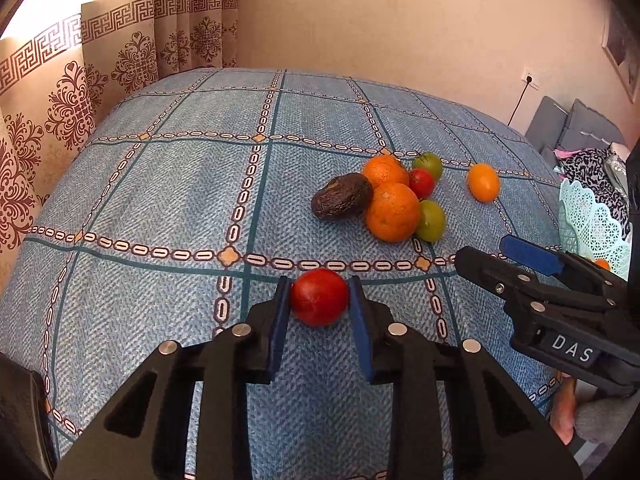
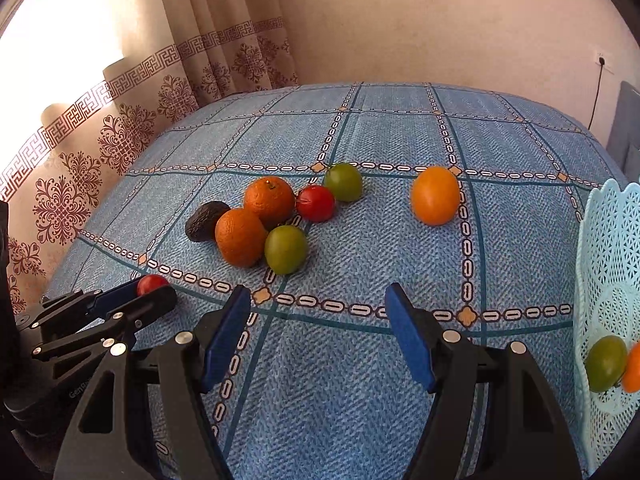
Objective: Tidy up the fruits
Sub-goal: 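Grasp the red tomato with the left tool, then grasp the small green tomato with the right tool while the left tool holds the red tomato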
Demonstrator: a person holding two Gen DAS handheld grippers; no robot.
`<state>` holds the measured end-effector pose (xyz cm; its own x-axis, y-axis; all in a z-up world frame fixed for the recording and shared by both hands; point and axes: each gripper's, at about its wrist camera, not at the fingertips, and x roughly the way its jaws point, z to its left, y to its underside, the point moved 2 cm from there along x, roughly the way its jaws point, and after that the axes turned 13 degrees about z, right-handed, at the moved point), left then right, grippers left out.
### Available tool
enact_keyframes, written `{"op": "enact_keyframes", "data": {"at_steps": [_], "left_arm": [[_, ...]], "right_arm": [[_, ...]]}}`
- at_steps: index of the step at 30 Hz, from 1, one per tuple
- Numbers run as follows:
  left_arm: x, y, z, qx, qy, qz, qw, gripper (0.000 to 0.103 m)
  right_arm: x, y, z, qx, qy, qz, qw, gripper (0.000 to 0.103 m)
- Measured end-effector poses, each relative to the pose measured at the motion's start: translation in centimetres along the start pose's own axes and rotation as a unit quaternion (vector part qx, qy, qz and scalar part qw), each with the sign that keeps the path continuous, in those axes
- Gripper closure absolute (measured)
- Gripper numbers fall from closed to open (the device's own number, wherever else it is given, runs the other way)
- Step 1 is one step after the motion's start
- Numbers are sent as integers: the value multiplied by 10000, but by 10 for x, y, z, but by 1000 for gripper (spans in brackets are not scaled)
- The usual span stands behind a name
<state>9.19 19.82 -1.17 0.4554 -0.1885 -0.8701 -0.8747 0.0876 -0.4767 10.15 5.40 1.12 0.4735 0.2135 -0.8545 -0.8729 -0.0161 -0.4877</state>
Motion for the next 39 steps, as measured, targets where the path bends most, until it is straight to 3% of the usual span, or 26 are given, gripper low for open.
{"op": "enact_keyframes", "data": {"at_steps": [7,20,24,39], "left_arm": [[-2,-2,4,-65,7,-55,10000,74],[1,-2,8,-159,5,-28,9999,74],[1,-2,8,-157,2,-35,9999,74],[-7,-1,6,-119,-12,-182,9998,74]], "right_arm": [[21,-17,11,-251,34,164,9995,49],[31,-31,18,-426,-6,170,9989,62],[30,-29,20,-507,-102,146,9986,74],[9,-7,6,-97,-146,-7,9998,74]]}}
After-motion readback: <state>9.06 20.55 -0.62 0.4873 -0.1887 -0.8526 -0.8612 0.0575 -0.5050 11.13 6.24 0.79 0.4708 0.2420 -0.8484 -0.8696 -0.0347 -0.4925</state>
